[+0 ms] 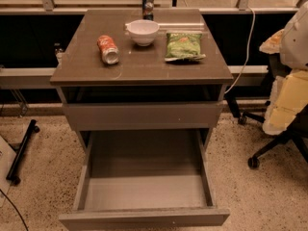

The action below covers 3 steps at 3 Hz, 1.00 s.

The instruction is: Place green jalapeno chip bag into middle drawer

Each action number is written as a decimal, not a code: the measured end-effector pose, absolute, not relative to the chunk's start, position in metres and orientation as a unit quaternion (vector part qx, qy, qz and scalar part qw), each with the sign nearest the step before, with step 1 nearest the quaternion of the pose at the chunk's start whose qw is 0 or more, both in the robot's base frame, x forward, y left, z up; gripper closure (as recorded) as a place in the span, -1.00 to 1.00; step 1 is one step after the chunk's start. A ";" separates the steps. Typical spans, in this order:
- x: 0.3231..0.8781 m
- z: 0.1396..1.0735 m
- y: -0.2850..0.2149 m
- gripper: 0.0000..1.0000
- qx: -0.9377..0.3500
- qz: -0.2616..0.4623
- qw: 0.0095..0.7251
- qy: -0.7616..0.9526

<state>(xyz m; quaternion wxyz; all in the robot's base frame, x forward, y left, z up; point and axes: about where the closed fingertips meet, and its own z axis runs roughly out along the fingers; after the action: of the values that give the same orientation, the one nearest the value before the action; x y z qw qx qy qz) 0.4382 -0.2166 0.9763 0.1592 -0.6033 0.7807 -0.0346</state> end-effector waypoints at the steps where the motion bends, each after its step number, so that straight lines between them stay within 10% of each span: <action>1: 0.439 0.976 -0.216 -1.00 -0.601 -0.031 0.165 0.782; 3: 0.472 0.973 -0.195 -1.00 -0.562 0.037 0.255 0.786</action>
Offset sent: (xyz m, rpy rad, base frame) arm 0.0263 0.0082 -0.0005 0.3071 -0.0757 -0.0728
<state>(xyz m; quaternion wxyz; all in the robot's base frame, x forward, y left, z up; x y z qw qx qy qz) 0.4724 -0.1948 0.9727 0.2551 -0.5624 0.7856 0.0371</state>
